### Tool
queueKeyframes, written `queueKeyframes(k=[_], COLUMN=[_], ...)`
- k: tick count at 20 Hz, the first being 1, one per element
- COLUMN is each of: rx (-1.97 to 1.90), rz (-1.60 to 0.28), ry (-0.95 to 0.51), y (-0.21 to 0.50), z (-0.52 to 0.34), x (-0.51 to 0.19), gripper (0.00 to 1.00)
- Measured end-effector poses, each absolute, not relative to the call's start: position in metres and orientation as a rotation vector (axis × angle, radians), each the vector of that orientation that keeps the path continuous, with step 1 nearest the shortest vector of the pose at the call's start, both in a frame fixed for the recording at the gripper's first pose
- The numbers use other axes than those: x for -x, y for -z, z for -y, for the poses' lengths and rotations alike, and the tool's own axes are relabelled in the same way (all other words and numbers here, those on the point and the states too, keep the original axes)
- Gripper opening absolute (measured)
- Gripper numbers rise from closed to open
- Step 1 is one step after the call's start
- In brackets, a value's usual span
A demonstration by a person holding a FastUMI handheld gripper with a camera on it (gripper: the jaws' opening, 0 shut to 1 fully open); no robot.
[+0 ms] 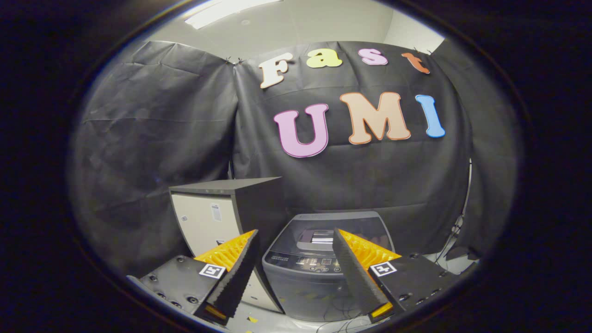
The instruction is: Put the clothes into the washing machine and then close the washing machine lid.
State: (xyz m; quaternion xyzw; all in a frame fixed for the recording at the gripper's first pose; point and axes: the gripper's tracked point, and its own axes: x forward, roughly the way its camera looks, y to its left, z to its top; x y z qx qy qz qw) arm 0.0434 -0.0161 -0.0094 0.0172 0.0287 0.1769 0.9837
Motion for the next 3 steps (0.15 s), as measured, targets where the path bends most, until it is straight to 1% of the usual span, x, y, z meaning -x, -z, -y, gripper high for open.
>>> queueKeyframes(k=[3], rx=[-0.024], rz=[-0.049], ry=[-0.357], y=[0.0064], z=[0.0164], x=[-0.0414], gripper=[0.98])
